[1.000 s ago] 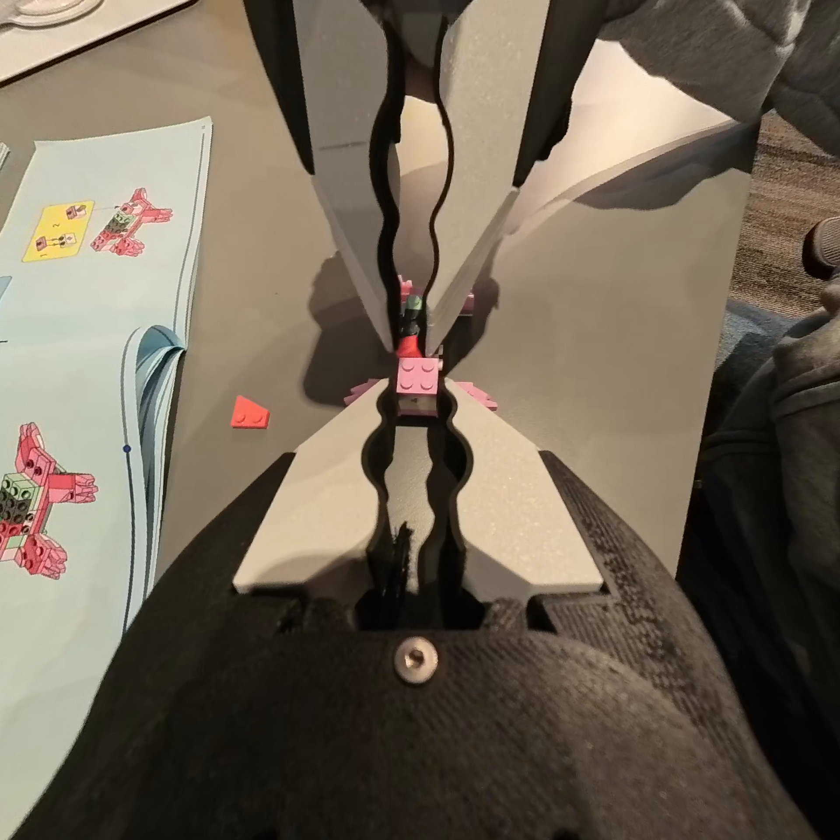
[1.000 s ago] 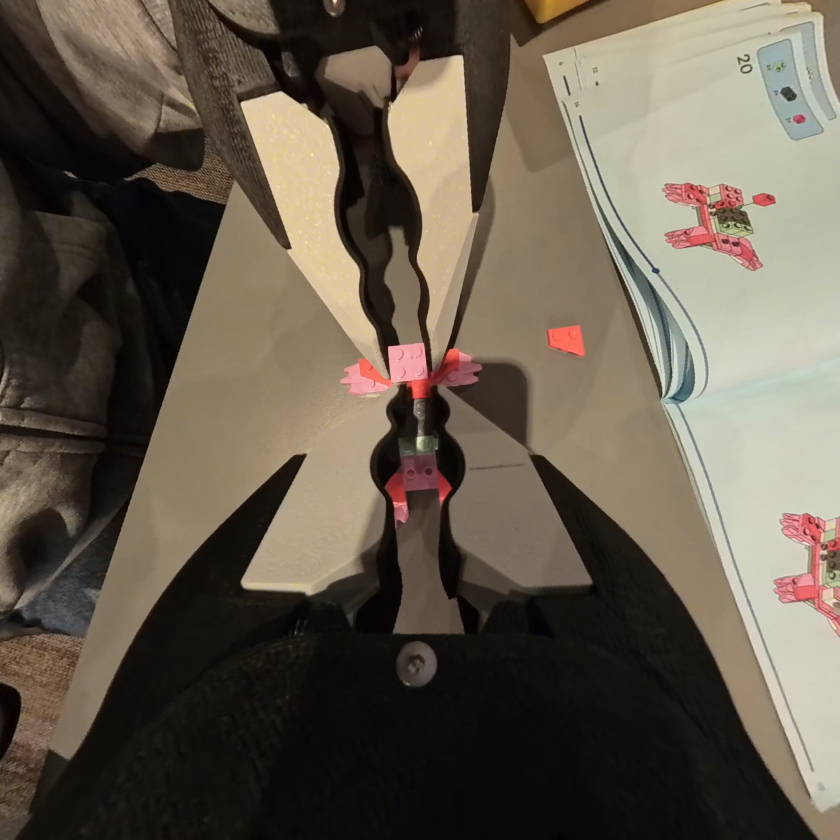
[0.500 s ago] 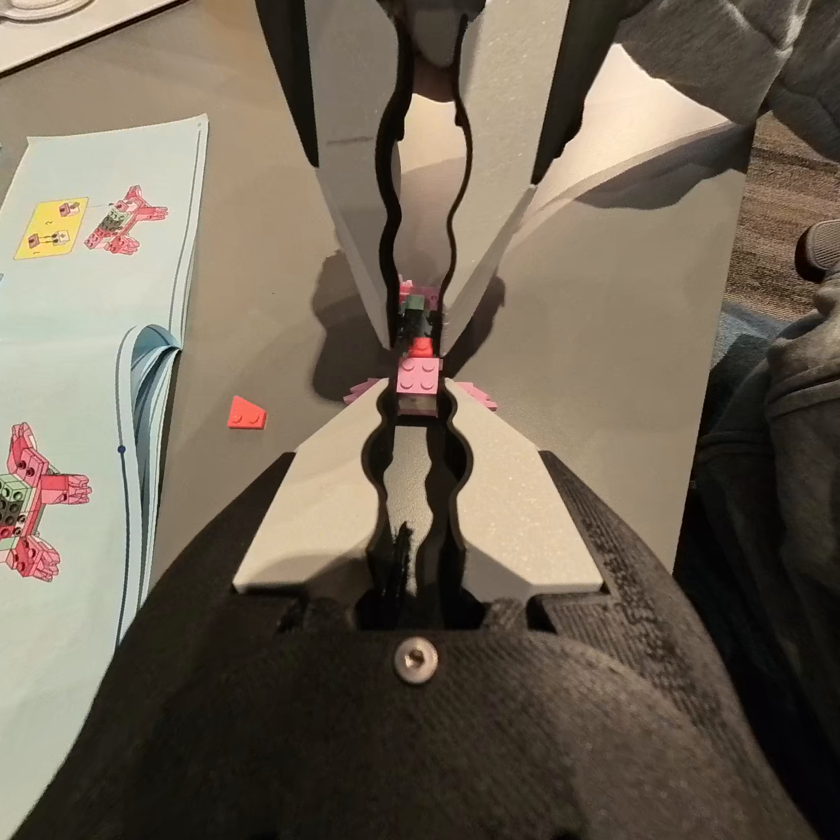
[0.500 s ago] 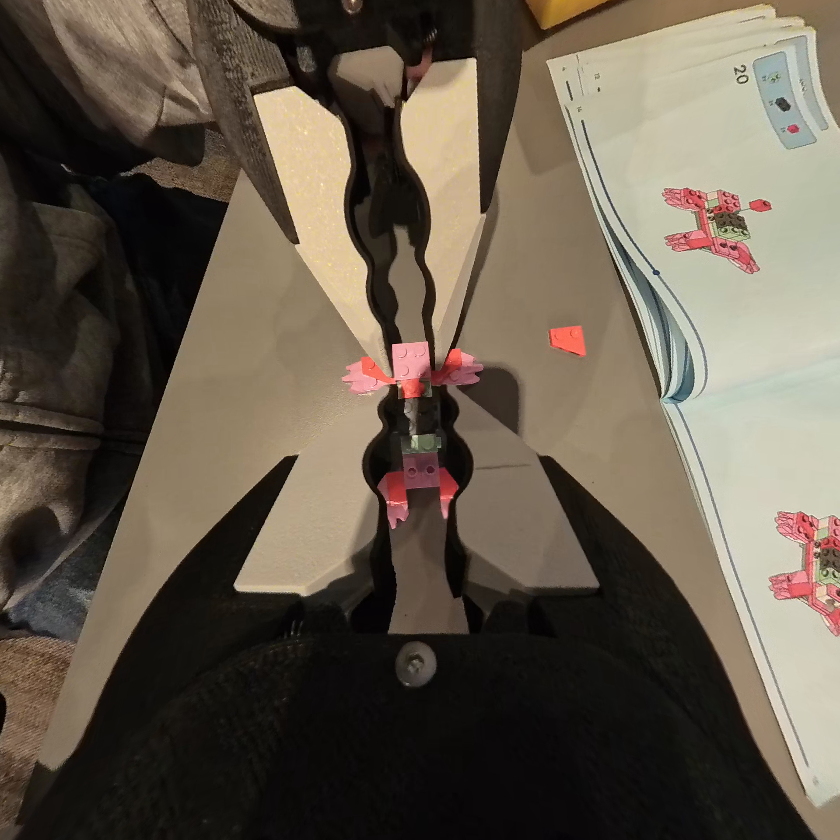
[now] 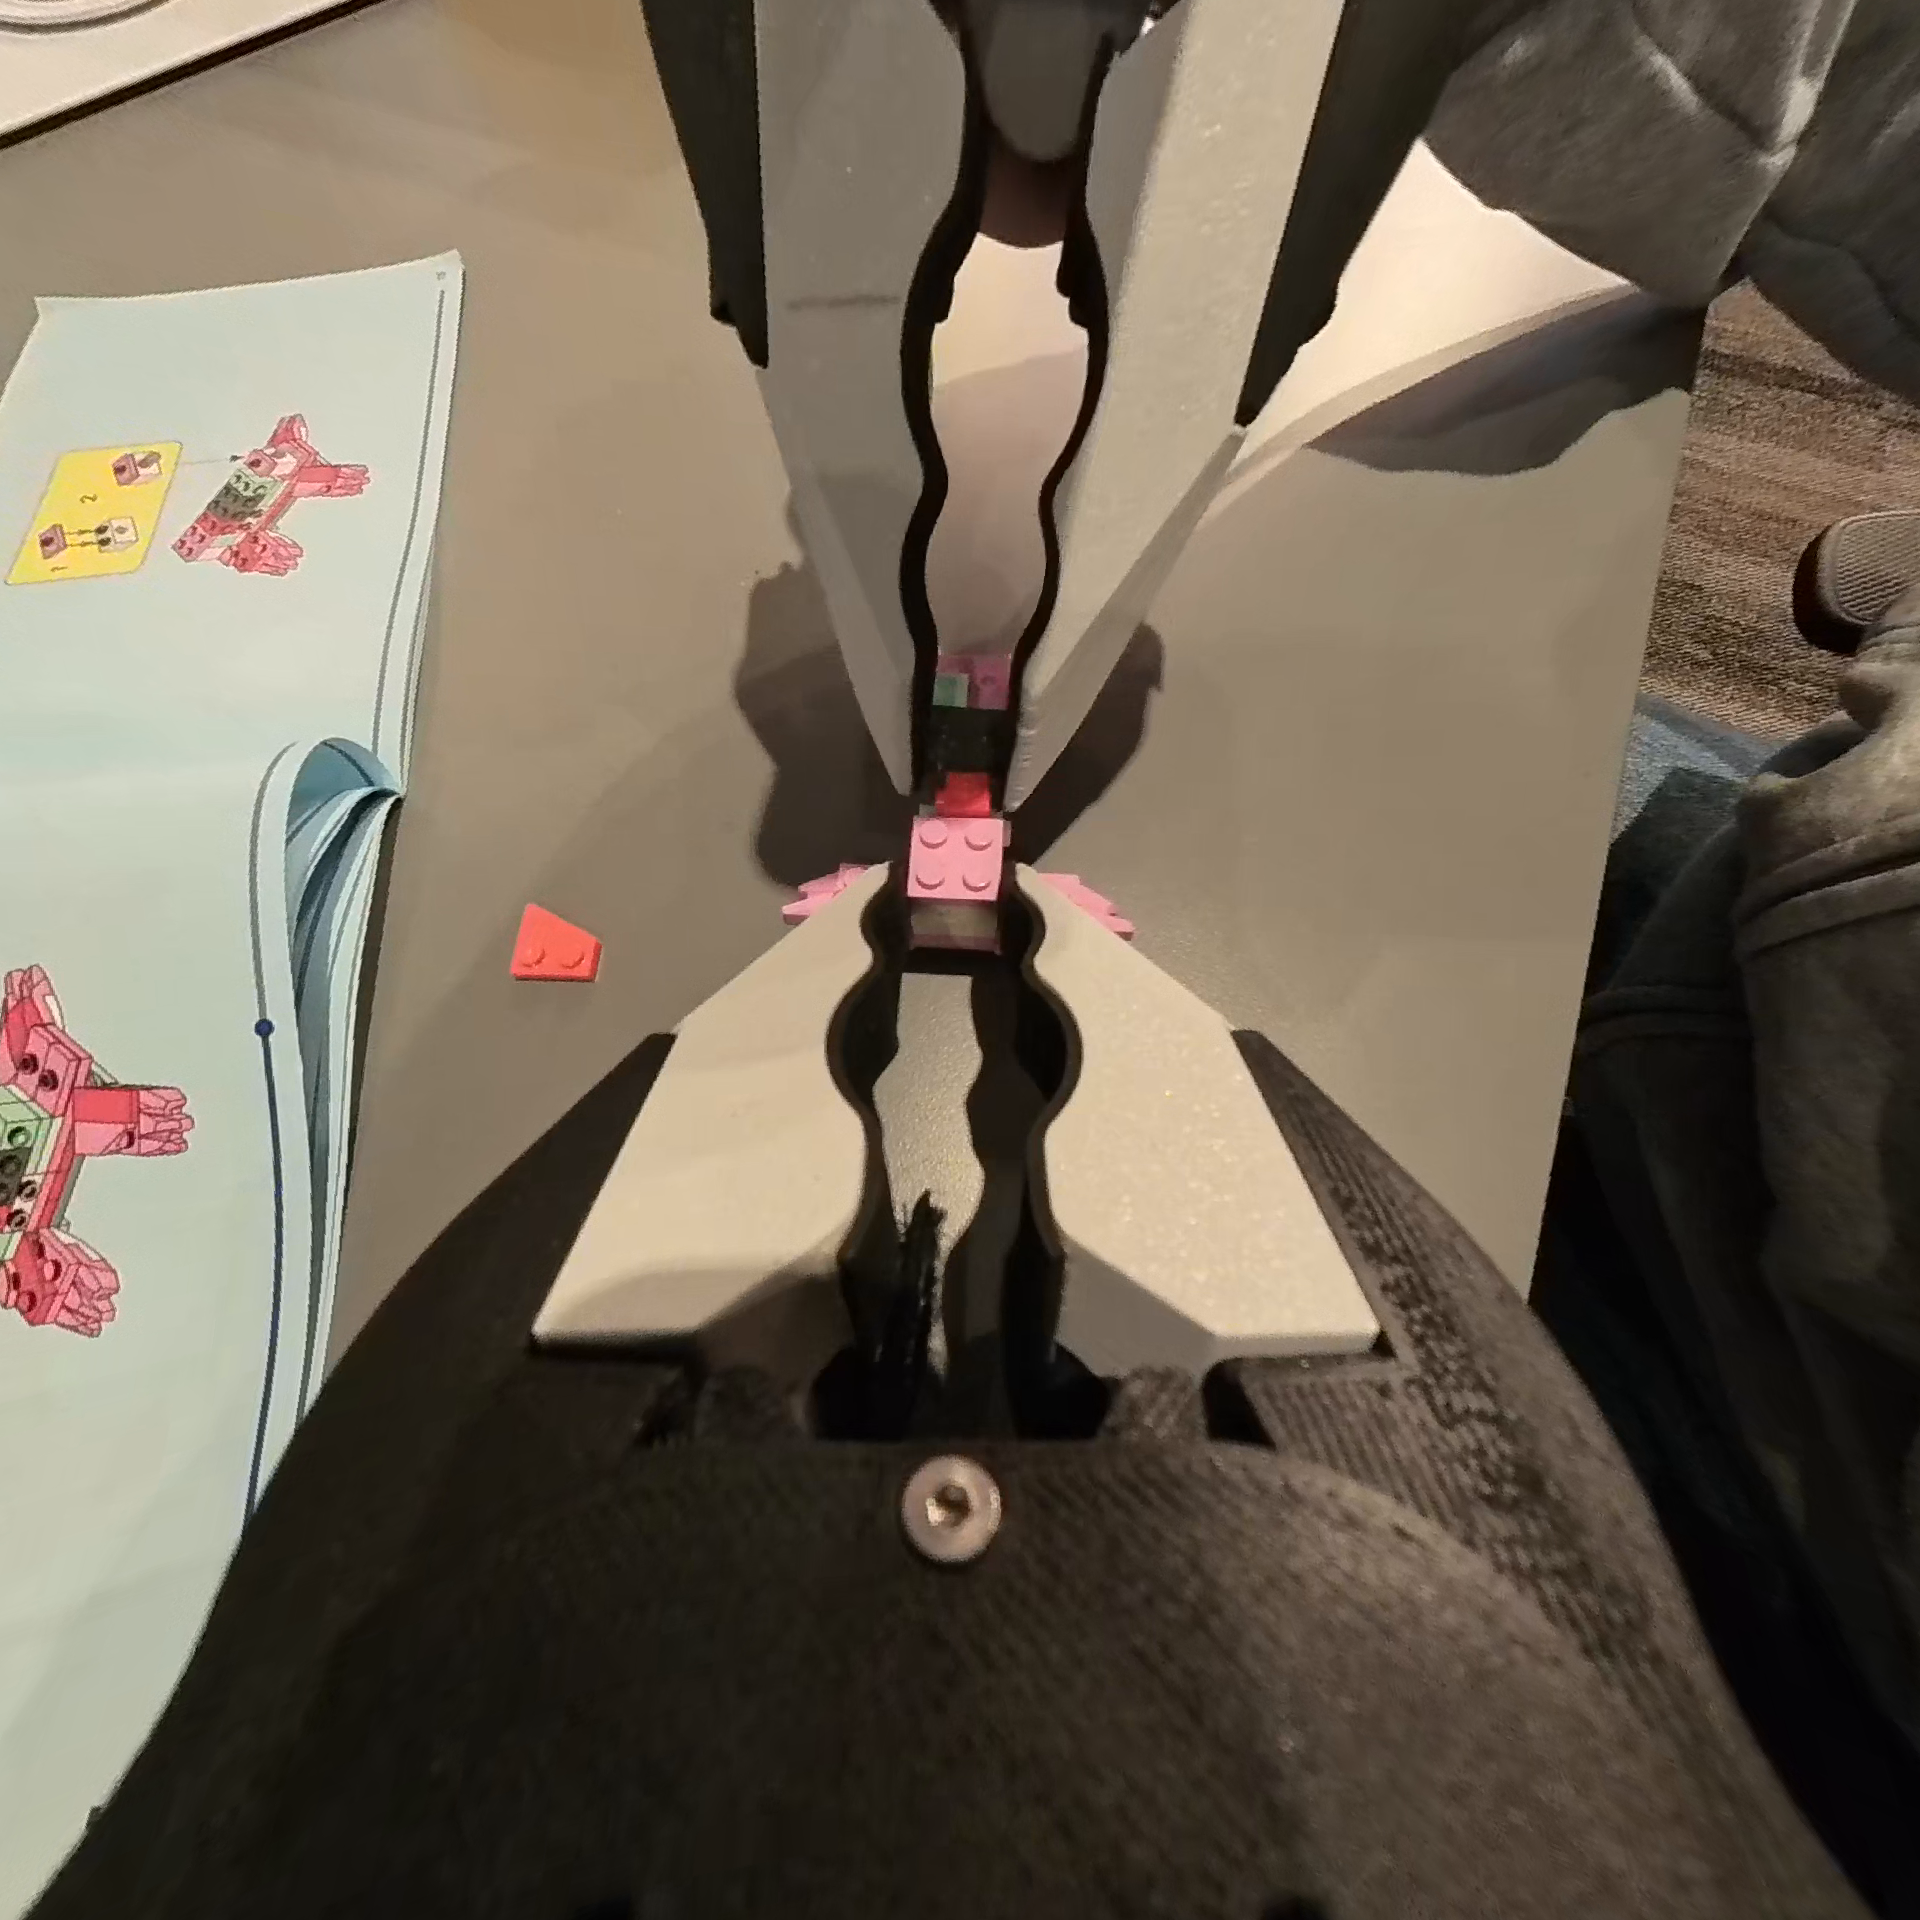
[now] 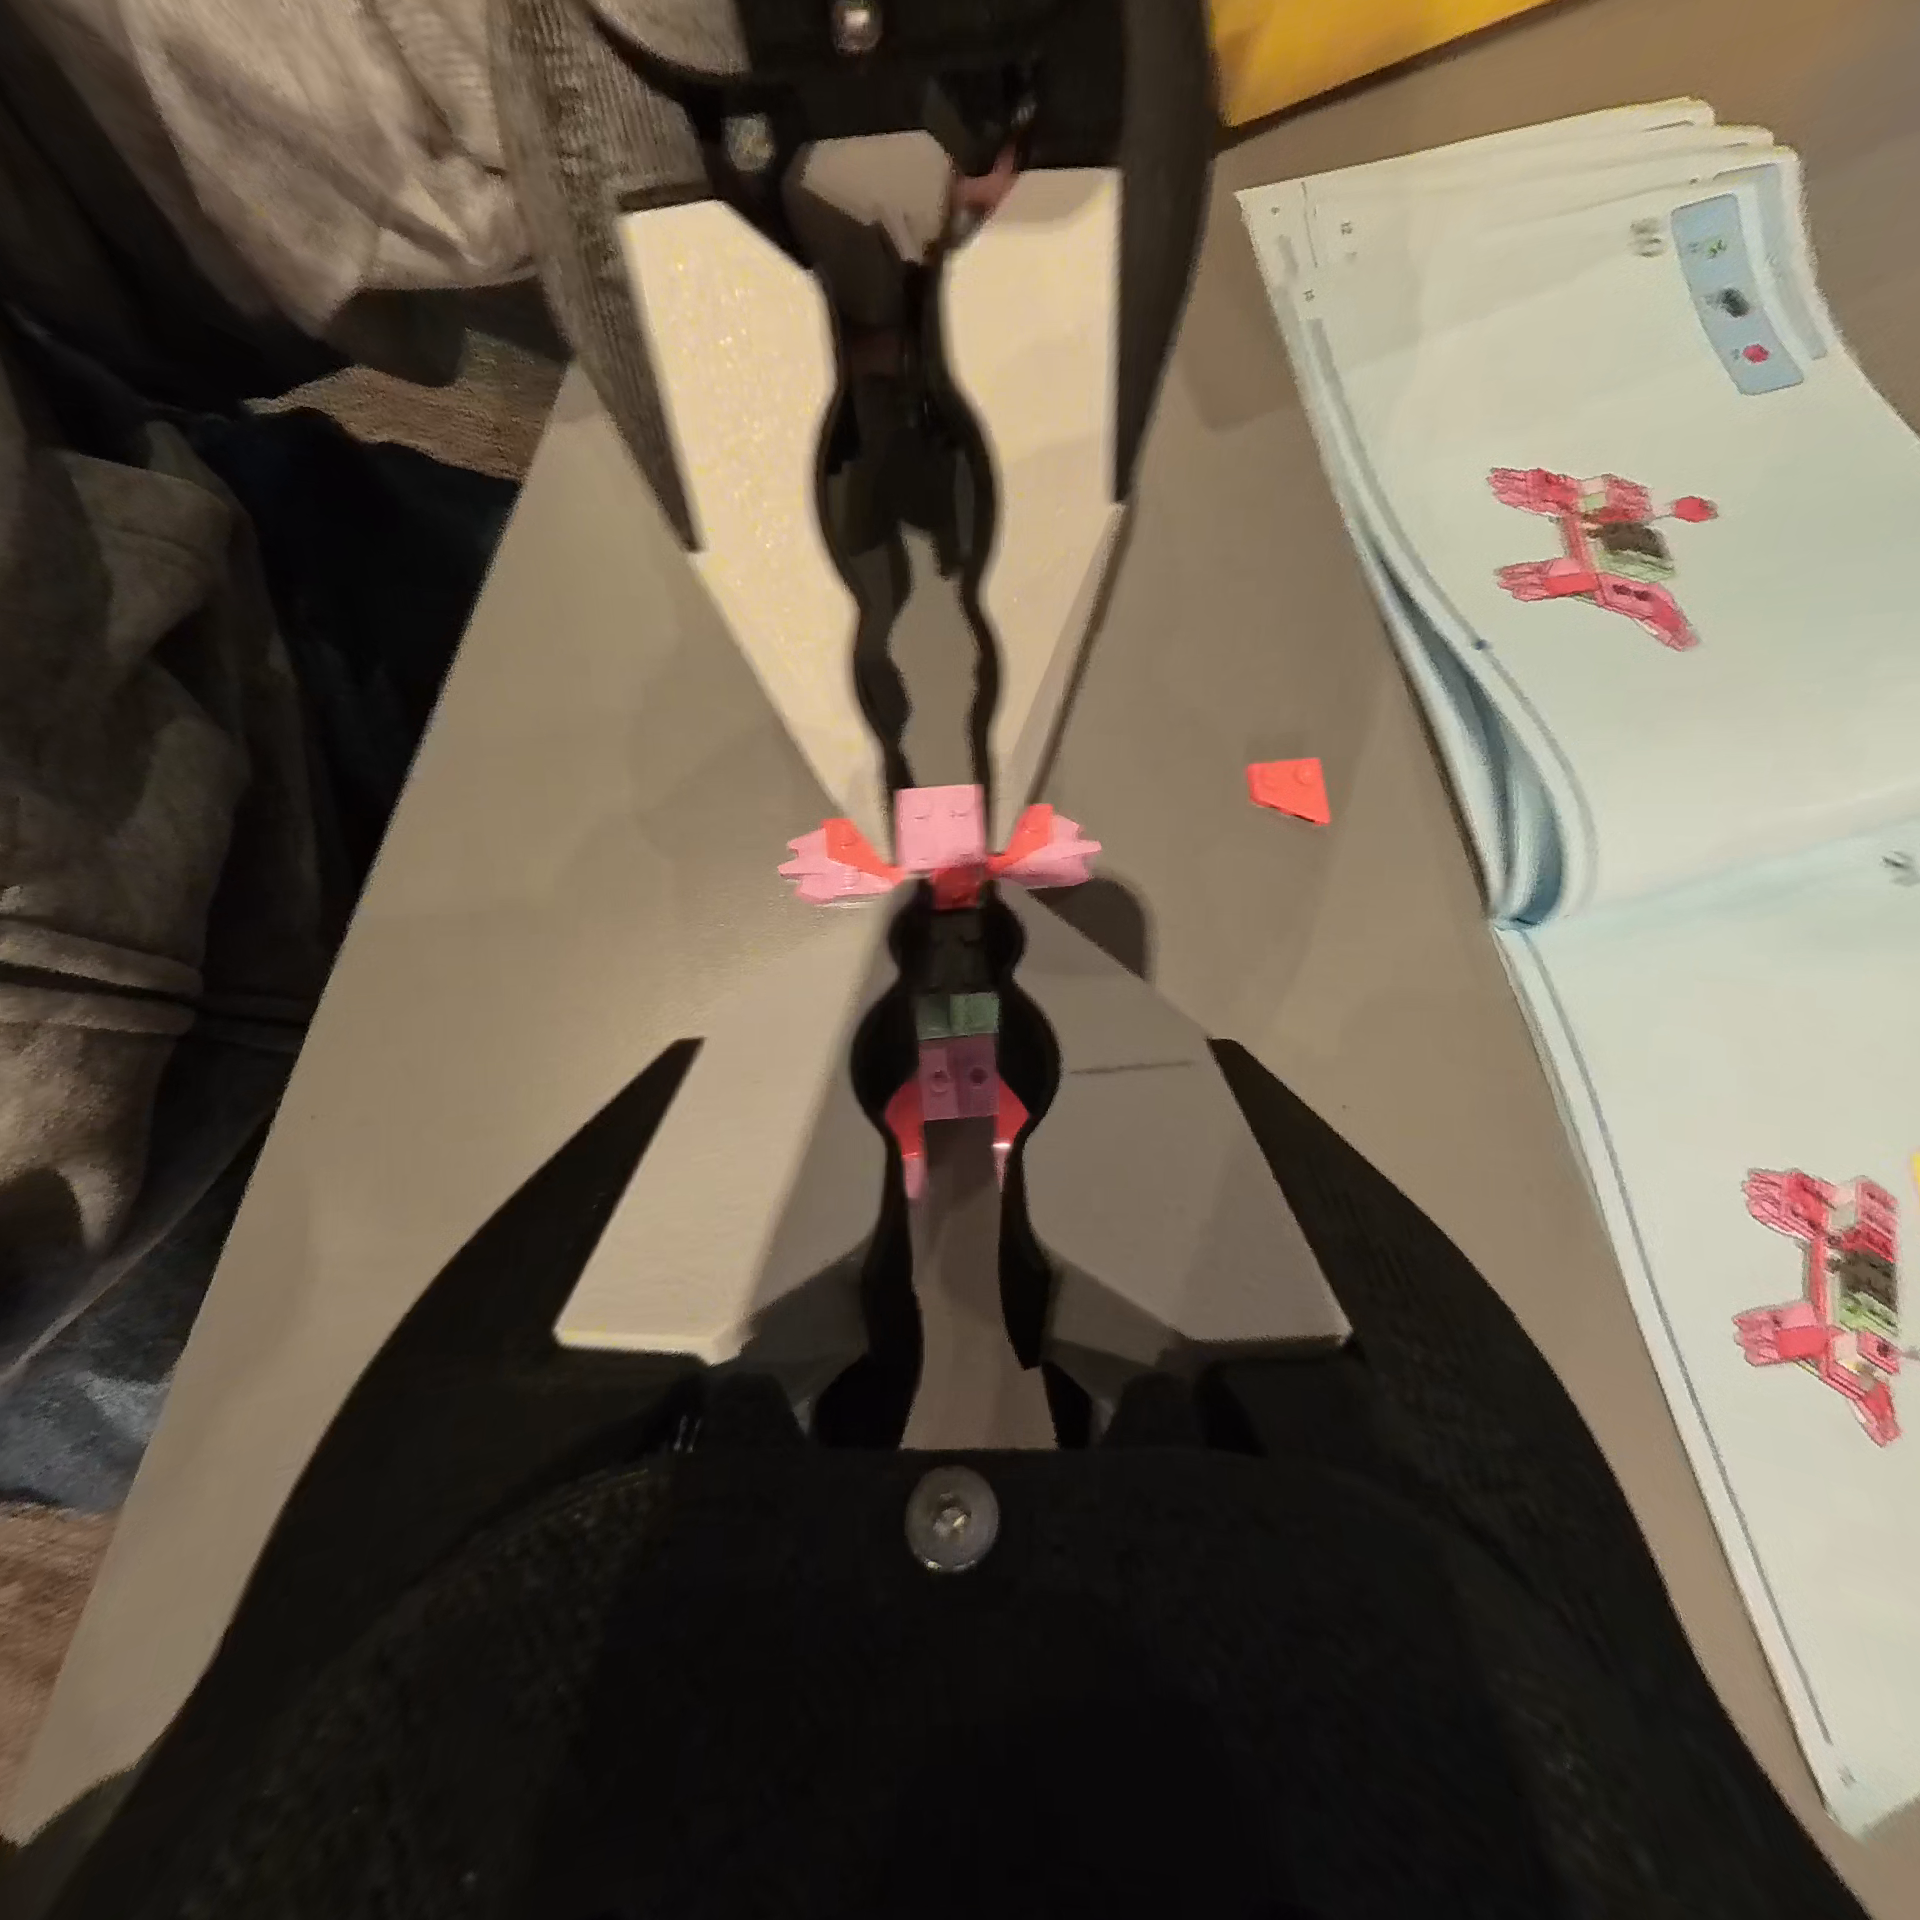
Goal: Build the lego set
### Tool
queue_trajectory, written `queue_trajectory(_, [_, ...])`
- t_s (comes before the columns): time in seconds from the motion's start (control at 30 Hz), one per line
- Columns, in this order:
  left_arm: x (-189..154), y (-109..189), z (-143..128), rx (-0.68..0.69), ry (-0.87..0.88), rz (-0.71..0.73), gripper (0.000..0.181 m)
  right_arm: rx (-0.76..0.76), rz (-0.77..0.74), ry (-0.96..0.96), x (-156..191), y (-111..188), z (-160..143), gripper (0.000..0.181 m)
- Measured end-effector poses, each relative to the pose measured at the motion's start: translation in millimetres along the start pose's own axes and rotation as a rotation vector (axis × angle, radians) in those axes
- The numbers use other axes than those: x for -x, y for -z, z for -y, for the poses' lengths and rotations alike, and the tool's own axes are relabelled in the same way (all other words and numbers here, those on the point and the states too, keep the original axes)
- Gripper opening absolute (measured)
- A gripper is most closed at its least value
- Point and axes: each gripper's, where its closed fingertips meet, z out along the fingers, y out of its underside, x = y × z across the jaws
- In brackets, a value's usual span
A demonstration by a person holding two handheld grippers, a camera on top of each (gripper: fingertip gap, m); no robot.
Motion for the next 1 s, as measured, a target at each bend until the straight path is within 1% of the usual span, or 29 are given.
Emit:
queue_trajectory(0.07, [-0.9, -0.2, 0.0, 0.000, -0.002, -0.004, 0.016, 0.001, -0.018, 0.003, -3.9, 0.2, 0.0, 0.005])
queue_trajectory(0.37, [-1.6, -0.4, 0.1, 0.000, -0.002, -0.008, 0.016, 0.015, 0.029, -0.034, -2.0, 0.0, -0.8, 0.005])
queue_trajectory(0.53, [-1.5, -0.5, 0.0, 0.000, -0.002, -0.007, 0.016, 0.018, 0.028, -0.024, -1.6, -0.1, -1.1, 0.006])
queue_trajectory(0.67, [-1.5, -0.5, 0.0, 0.000, -0.002, -0.007, 0.016, 0.009, 0.026, -0.025, -1.1, -0.3, -1.0, 0.010])
queue_trajectory(1.0, [-1.9, -0.5, 0.1, 0.000, -0.001, -0.009, 0.016, 0.001, 0.034, -0.017, 1.9, 0.3, -0.9, 0.010])
